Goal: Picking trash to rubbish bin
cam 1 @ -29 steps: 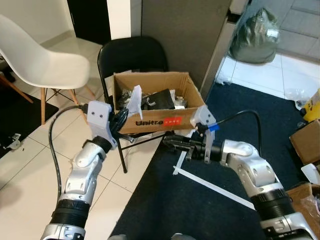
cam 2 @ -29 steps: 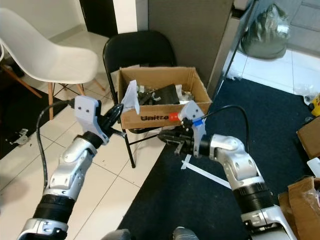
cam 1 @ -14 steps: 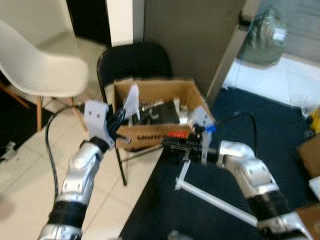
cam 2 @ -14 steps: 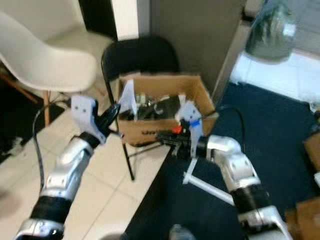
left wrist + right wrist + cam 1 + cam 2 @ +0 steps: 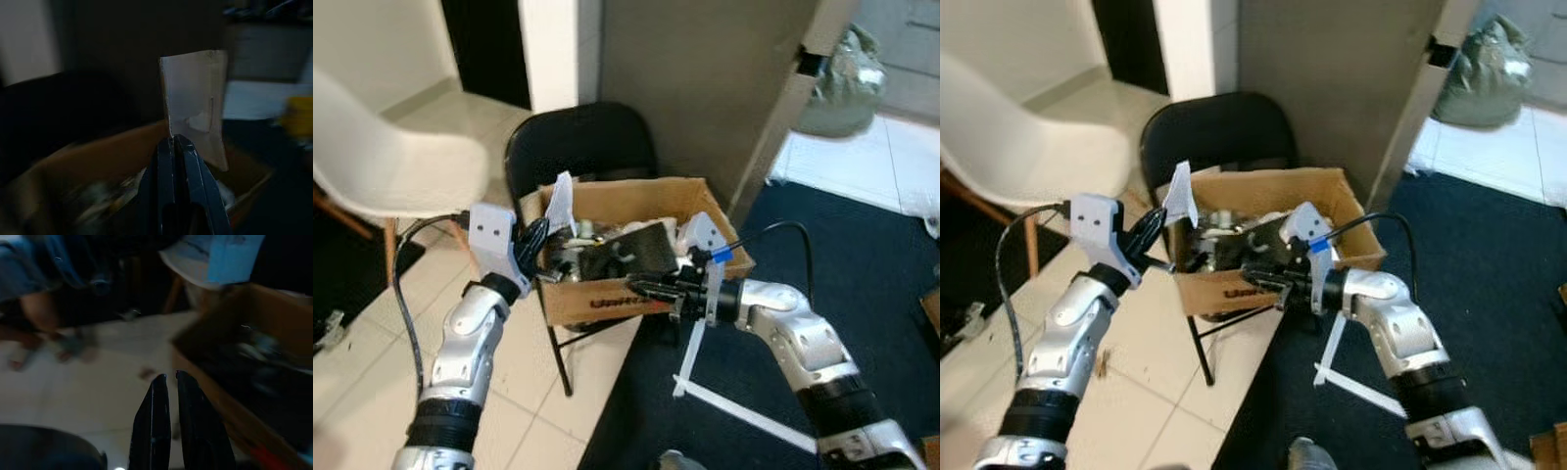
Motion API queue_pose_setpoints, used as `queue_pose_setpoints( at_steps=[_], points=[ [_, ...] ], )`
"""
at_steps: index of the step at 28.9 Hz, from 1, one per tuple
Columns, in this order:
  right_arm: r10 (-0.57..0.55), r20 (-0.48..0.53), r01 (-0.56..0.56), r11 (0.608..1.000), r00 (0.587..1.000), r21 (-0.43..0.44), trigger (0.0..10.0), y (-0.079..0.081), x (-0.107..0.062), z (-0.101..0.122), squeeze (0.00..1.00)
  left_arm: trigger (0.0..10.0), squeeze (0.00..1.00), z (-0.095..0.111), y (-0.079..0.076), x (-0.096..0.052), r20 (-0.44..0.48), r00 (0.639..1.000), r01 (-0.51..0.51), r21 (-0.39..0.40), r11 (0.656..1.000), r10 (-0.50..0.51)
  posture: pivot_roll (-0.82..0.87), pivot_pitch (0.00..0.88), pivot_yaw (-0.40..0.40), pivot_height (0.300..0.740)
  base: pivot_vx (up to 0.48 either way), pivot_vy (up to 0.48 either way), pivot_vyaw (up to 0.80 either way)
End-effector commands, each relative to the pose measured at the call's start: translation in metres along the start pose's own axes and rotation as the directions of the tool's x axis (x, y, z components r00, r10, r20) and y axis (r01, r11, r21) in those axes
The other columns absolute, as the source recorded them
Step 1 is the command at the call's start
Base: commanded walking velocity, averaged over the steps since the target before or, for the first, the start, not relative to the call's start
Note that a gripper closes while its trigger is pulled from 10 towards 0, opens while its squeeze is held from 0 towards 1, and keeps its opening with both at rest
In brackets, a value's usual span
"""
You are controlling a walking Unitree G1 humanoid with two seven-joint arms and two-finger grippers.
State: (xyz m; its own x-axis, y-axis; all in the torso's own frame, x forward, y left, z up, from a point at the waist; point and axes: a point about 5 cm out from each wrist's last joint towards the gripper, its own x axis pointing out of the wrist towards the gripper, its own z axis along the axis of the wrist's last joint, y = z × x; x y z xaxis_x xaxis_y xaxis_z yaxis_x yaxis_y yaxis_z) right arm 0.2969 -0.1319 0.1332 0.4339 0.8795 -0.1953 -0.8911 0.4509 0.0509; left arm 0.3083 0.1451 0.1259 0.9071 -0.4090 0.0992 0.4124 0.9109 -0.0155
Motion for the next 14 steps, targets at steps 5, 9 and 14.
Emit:
queue_pose_setpoints(
  at_steps=[5, 9, 14],
  points=[
    [0.014, 0.007, -0.014, 1.0, 1.0, -0.001, 10.0, 0.0025, 0.0051, 0.0012, 0.0, 10.0, 0.0, -0.0036, 0.0058, -0.0054, -0.018, 1.0, -0.02, 0.008, 1.0, 0.02, 0.0, 0.0, -0.034, 0.74, 0.399, 0.0, 0.0],
    [0.014, 0.008, -0.014, 1.0, 1.0, -0.003, 10.0, 0.0022, 0.0053, 0.002, 0.0, 10.0, 0.0, -0.0031, 0.006, -0.0051, -0.018, 1.0, -0.02, 0.008, 1.0, 0.021, 0.0, 0.0, -0.032, 0.74, 0.402, 0.0, 0.0],
    [0.015, 0.008, -0.015, 1.0, 1.0, -0.004, 10.0, 0.0021, 0.0055, 0.0025, 0.0, 10.0, 0.0, -0.0029, 0.0062, -0.005, -0.018, 1.0, -0.021, 0.008, 1.0, 0.021, 0.0, 0.0, -0.032, 0.74, 0.374, 0.0, 0.0]
  ],
)
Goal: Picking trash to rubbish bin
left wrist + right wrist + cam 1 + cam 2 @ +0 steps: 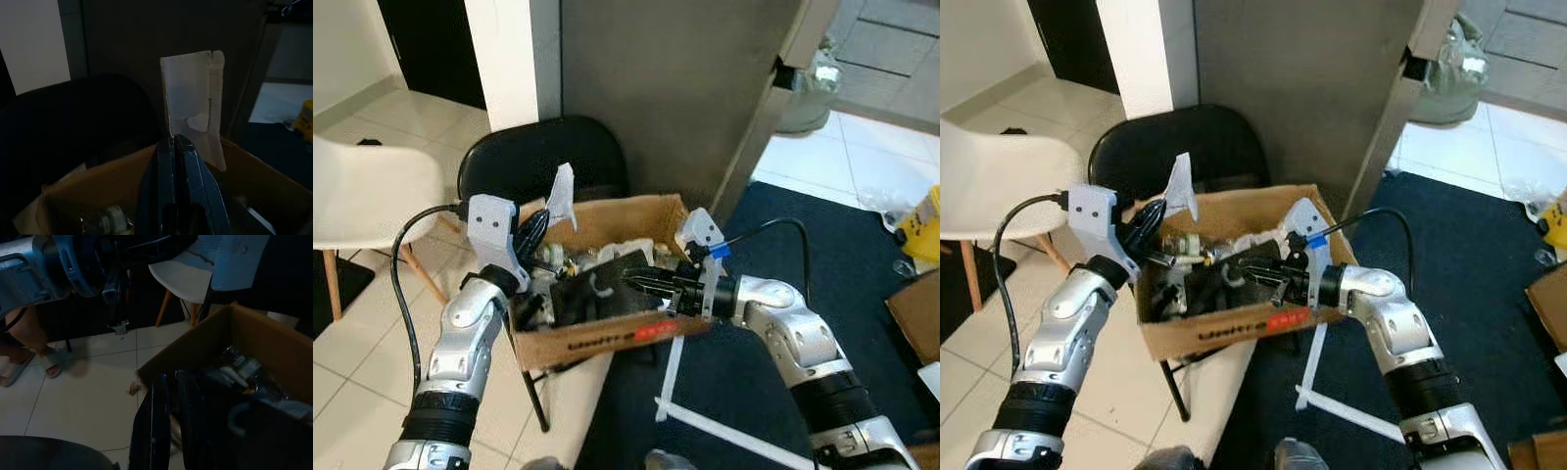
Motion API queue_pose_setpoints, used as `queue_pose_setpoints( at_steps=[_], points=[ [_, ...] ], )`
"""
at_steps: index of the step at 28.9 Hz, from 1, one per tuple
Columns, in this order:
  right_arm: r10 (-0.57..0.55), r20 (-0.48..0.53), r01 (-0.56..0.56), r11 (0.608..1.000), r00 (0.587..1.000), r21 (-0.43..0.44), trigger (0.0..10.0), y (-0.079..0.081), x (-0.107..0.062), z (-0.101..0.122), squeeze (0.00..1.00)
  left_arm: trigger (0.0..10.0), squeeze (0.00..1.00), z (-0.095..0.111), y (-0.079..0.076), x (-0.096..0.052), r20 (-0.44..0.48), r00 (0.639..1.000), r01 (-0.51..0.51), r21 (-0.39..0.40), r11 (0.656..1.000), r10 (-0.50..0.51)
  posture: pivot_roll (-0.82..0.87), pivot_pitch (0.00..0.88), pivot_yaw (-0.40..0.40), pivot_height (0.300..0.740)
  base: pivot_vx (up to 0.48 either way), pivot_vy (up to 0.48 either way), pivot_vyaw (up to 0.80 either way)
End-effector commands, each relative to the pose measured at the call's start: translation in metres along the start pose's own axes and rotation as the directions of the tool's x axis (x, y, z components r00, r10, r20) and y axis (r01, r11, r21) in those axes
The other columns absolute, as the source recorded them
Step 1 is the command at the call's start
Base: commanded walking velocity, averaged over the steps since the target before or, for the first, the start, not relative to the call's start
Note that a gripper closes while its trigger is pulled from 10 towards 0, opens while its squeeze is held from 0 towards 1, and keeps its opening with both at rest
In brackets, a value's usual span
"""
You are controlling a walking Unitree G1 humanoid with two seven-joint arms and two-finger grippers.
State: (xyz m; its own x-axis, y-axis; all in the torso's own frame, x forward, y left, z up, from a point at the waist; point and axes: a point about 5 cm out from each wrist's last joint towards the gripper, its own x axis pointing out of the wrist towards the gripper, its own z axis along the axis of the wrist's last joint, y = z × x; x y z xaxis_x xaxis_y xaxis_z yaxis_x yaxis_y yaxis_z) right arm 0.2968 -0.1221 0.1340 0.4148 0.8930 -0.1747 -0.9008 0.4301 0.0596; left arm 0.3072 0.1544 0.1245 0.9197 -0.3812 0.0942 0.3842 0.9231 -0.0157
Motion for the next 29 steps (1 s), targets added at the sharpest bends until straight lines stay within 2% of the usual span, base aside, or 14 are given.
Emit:
queue_pose_setpoints(
  at_steps=[1, 4, 9, 12, 19, 29],
  points=[
    [-0.009, -0.012, 0.009, 1.0, 1.0, -0.008, 10.0, -0.0023, -0.0031, 0.0004, 0.0, 10.0, 0.0, -0.0022, -0.0019, -0.0001, -0.013, 1.0, 0.009, 0.006, 1.0, -0.009, 0.0, 0.0, -0.032, 0.74, 0.398, 0.0, 0.0],
    [-0.009, -0.012, 0.009, 1.0, 1.0, -0.008, 10.0, -0.0023, -0.0031, 0.0004, 0.0, 10.0, 0.0, -0.0022, -0.0019, -0.0001, -0.014, 1.0, 0.009, 0.006, 1.0, -0.008, 0.0, 0.0, -0.032, 0.74, 0.325, 0.0, 0.0],
    [-0.008, -0.011, 0.008, 1.0, 1.0, -0.008, 10.0, -0.0021, -0.0031, 0.0006, 0.0, 10.0, 0.0, -0.0006, -0.0026, -0.0018, 0.006, 1.0, 0.02, -0.008, 1.0, -0.02, 0.0, 0.0, -0.032, 0.74, 0.0, 0.0, 0.0],
    [-0.008, -0.011, 0.008, 1.0, 1.0, -0.01, 10.0, -0.0019, -0.0031, 0.0008, 0.0, 10.0, 0.0, -0.0013, -0.0051, -0.0021, -0.003, 0.999, 0.05, 0.005, 0.999, -0.05, 0.0, 0.0, -0.032, 0.74, 0.0, -0.395, 0.0],
    [-0.005, -0.013, 0.005, 1.0, 1.0, -0.013, 10.0, -0.0018, -0.0033, 0.0009, 0.0, 10.0, 0.0, -0.0033, -0.004, -0.0026, -0.009, 1.0, 0.029, -0.005, 1.0, -0.029, 0.0, 0.0, -0.034, 0.74, 0.0, -0.396, 0.0],
    [-0.004, -0.016, 0.003, 1.0, 1.0, -0.017, 10.0, -0.0015, -0.0031, 0.0003, 0.0, 10.0, 0.0, -0.0042, -0.0037, -0.0028, -0.009, 1.0, 0.025, -0.017, 1.0, -0.025, 0.0, 0.0, -0.034, 0.74, 0.0, 0.0, 0.0]
  ],
)
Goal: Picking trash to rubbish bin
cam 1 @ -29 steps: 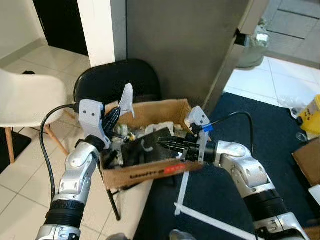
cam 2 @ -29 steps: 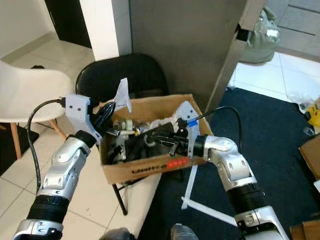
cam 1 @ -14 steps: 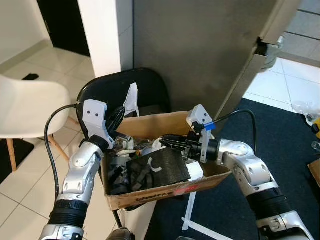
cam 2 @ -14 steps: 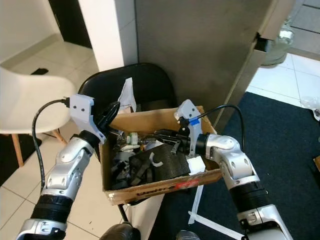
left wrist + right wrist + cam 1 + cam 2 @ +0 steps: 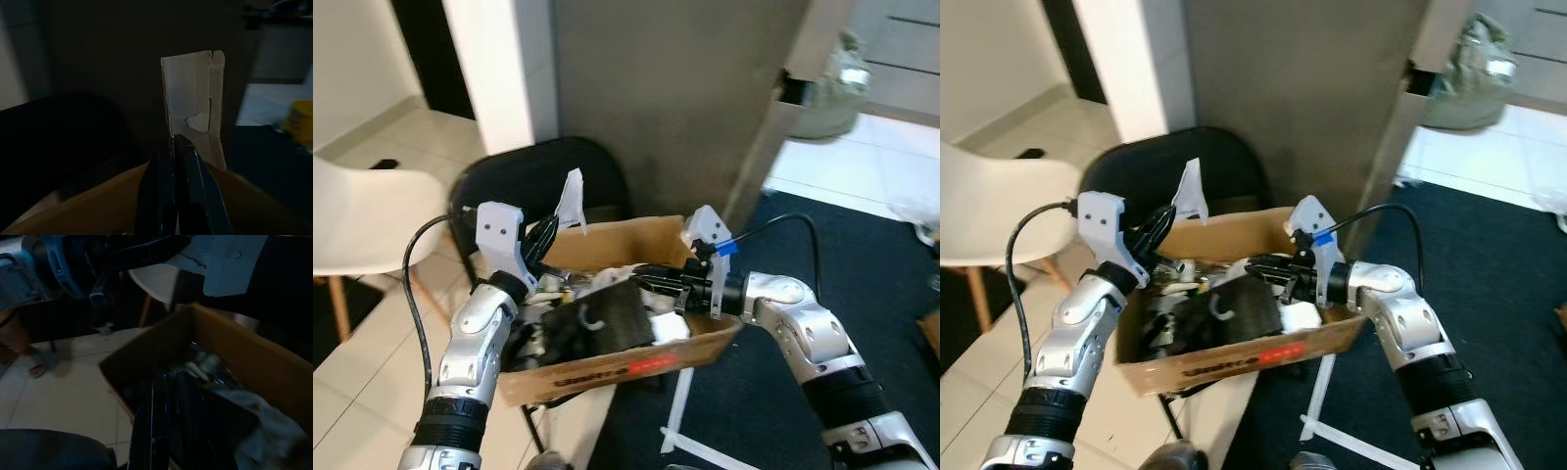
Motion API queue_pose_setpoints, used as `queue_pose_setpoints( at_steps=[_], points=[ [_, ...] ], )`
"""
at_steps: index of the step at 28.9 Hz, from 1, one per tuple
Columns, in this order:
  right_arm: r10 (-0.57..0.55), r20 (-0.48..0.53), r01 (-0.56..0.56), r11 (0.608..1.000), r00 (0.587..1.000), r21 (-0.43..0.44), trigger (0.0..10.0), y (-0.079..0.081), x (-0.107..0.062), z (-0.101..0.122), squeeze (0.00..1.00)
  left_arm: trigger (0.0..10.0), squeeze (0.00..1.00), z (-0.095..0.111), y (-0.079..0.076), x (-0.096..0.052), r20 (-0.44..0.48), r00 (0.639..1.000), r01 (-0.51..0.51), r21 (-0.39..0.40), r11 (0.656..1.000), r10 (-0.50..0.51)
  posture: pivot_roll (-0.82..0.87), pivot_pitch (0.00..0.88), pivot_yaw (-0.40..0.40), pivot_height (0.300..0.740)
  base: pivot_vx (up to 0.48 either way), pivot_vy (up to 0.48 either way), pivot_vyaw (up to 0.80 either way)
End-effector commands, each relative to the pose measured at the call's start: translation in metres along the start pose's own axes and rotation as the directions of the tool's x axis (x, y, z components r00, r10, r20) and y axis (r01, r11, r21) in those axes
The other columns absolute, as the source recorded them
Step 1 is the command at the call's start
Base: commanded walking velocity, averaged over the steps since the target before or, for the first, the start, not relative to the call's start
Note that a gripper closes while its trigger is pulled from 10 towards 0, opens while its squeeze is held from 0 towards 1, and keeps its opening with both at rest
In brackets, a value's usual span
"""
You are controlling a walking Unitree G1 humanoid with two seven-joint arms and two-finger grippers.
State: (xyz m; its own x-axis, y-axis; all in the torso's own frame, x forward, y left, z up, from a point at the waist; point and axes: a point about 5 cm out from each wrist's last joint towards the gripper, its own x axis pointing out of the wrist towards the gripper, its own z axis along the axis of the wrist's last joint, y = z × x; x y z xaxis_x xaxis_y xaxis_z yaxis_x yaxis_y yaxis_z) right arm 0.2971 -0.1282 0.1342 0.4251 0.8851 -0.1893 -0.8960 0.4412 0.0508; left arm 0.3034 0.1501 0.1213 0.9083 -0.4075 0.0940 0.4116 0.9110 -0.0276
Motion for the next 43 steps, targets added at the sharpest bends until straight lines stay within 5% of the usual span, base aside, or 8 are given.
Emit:
queue_pose_setpoints(
  at_steps=[1, 13, 14, 16, 17, 33, 36, 43],
  points=[
    [0.011, -0.004, -0.011, 1.0, 1.0, -0.013, 10.0, 0.001, 0.002, 0.001, 0.0, 10.0, 0.0, -0.001, 0.002, -0.001, -0.008, 1.0, -0.005, -0.005, 1.0, 0.005, 0.0, 0.0, -0.034, 0.74, 0.0, 0.0, 0.0],
    [0.01, -0.018, -0.011, 1.0, 1.0, -0.027, 10.0, 0.001, 0.002, 0.0, 0.0, 10.0, 0.0, -0.008, 0.019, -0.005, -0.041, 0.987, -0.158, -0.103, 0.982, 0.155, 0.0, 0.0, -0.037, 0.74, 0.0, 0.0, 0.0],
    [0.01, -0.019, -0.01, 1.0, 1.0, -0.028, 10.0, 0.001, 0.002, 0.0, 0.0, 10.0, 0.5, -0.01, 0.019, -0.005, -0.052, 0.986, -0.165, -0.123, 0.979, 0.16, 0.0, 0.0, -0.037, 0.74, 0.0, 0.0, 0.0],
    [0.01, -0.019, -0.01, 1.0, 1.0, -0.028, 10.0, 0.001, 0.002, 0.0, 0.0, 10.0, 0.5, -0.01, 0.019, -0.005, -0.052, 0.986, -0.165, -0.123, 0.979, 0.16, 0.0, 0.0, -0.037, 0.74, 0.0, 0.0, 0.0],
    [0.01, -0.02, -0.01, 1.0, 1.0, -0.028, 10.0, 0.001, 0.002, 0.0, 0.0, 10.0, 1.0, -0.01, 0.019, -0.005, -0.056, 0.985, -0.166, -0.131, 0.977, 0.16, 0.0, 0.0, -0.037, 0.74, 0.0, 0.0, 0.0],
    [0.007, -0.017, -0.008, 1.0, 1.0, -0.025, 10.0, 0.001, 0.002, 0.0, 0.0, 10.0, 1.0, -0.013, 0.019, -0.005, -0.086, 0.984, -0.169, -0.146, 0.975, 0.158, 0.0, 0.0, -0.038, 0.74, 0.0, 0.0, 0.0],
    [0.006, -0.01, -0.006, 1.0, 1.0, -0.019, 10.0, 0.001, 0.002, 0.001, 0.0, 10.0, 0.0, -0.009, 0.017, -0.005, -0.066, 0.987, -0.154, -0.142, 0.978, 0.145, 0.0, 0.0, -0.038, 0.74, 0.0, 0.0, 0.0],
    [0.017, 0.011, -0.016, 1.0, 1.0, -0.015, 10.0, 0.0, -0.001, 0.003, 0.0, 10.0, 0.0, -0.001, 0.011, -0.002, -0.022, 0.994, -0.112, -0.168, 0.979, 0.109, 0.0, 0.0, -0.032, 0.74, 0.0, 0.0, 0.0]
  ],
)
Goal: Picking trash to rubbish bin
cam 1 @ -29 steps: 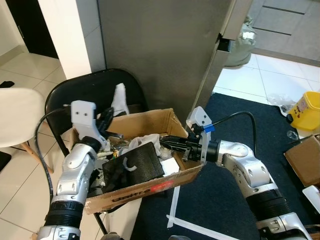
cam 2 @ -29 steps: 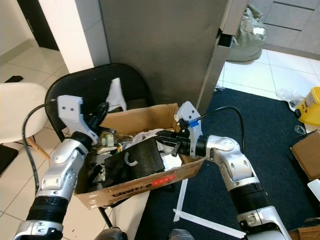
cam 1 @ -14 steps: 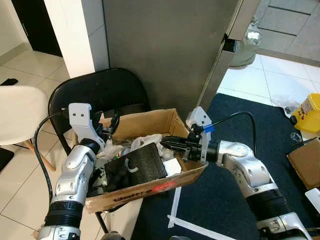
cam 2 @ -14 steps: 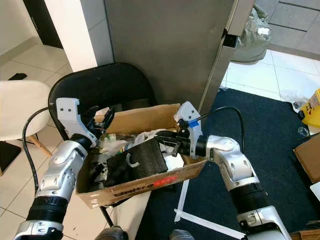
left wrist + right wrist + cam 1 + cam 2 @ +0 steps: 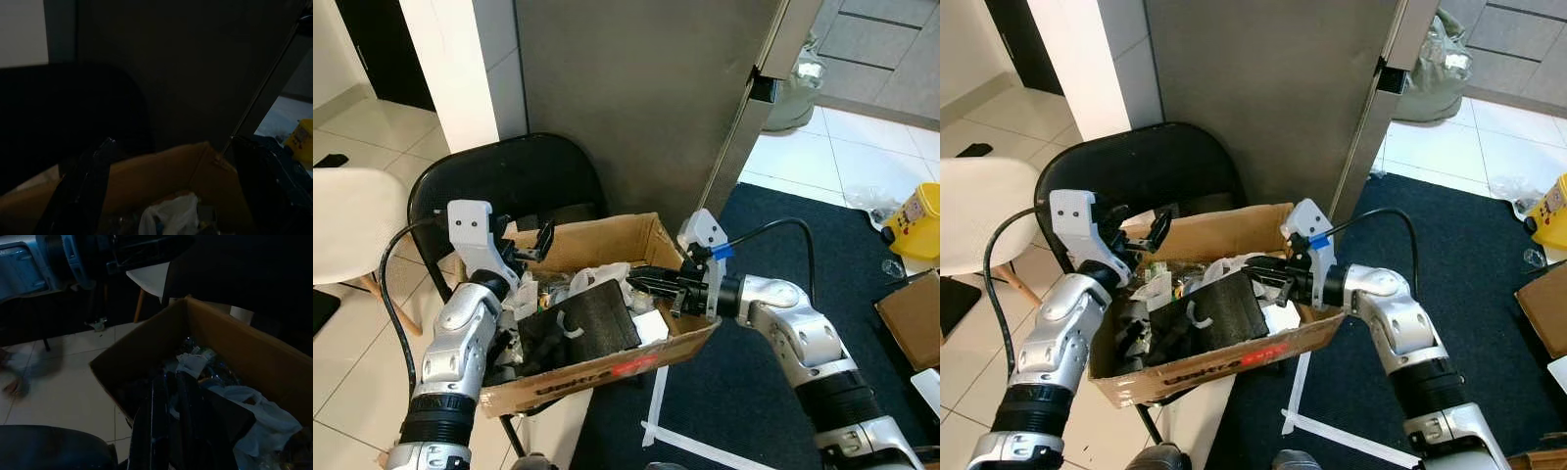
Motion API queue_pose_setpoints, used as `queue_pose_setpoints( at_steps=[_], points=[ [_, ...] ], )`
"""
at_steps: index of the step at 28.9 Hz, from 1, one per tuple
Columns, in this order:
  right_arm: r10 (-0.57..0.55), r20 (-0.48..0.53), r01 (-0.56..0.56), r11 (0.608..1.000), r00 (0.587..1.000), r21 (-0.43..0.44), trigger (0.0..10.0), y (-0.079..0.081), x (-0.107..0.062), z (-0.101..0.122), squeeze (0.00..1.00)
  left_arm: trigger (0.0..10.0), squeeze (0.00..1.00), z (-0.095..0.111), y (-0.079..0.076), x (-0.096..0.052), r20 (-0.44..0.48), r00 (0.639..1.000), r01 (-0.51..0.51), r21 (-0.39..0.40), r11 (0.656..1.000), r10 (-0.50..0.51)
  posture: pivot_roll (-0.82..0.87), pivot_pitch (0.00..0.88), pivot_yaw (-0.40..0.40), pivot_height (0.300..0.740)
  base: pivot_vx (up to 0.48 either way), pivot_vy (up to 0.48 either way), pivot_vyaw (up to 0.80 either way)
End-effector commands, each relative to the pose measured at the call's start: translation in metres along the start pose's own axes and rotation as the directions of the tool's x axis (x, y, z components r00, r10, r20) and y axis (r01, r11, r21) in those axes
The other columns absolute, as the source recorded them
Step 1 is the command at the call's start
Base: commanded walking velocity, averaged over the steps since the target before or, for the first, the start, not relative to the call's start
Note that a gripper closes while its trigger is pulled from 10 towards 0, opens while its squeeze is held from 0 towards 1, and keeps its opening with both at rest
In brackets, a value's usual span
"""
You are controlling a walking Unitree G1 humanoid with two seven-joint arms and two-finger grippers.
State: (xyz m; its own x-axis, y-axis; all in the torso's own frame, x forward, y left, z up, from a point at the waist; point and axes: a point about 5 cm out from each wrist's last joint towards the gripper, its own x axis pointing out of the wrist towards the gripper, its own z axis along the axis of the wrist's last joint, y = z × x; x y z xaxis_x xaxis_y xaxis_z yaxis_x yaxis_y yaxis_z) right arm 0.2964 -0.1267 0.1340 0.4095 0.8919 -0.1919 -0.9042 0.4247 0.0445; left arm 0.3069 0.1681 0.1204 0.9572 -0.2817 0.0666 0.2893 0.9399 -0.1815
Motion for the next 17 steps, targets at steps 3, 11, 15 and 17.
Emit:
queue_pose_setpoints(
  at_steps=[3, 11, 15, 17],
  points=[
    [-0.01, 0.042, 0.01, 1.0, 0.999, -0.004, 10.0, -0.004, -0.005, 0.009, 0.0, 10.0, 0.0, 0.002, -0.012, 0.001, 0.016, 0.999, 0.045, -0.021, 0.999, -0.044, 0.0, 0.0, -0.039, 0.74, 0.0, 0.0, 0.0],
    [-0.084, 0.182, 0.08, 0.996, 0.98, 0.032, 10.0, -0.015, -0.008, 0.035, 0.0, 10.0, 0.0, 0.007, -0.01, 0.005, -0.002, 1.0, 0.026, 0.012, 1.0, -0.026, -0.01, 0.0, -0.046, 0.74, 0.0, 0.0, 0.0],
    [-0.003, 0.268, -0.005, 1.0, 0.964, 0.029, 10.0, 0.0, -0.003, 0.055, 0.0, 10.0, 0.0, 0.012, -0.017, 0.005, 0.015, 0.999, 0.042, -0.015, 0.999, -0.042, -0.01, 0.0, -0.049, 0.74, 0.0, 0.0, 0.0],
    [0.019, 0.275, -0.026, 0.999, 0.961, 0.02, 10.0, 0.004, -0.002, 0.058, 0.0, 10.0, 0.0, 0.012, -0.019, 0.005, 0.017, 0.999, 0.044, -0.02, 0.999, -0.043, -0.01, 0.0, -0.048, 0.74, 0.0, 0.0, 0.0]
  ],
)
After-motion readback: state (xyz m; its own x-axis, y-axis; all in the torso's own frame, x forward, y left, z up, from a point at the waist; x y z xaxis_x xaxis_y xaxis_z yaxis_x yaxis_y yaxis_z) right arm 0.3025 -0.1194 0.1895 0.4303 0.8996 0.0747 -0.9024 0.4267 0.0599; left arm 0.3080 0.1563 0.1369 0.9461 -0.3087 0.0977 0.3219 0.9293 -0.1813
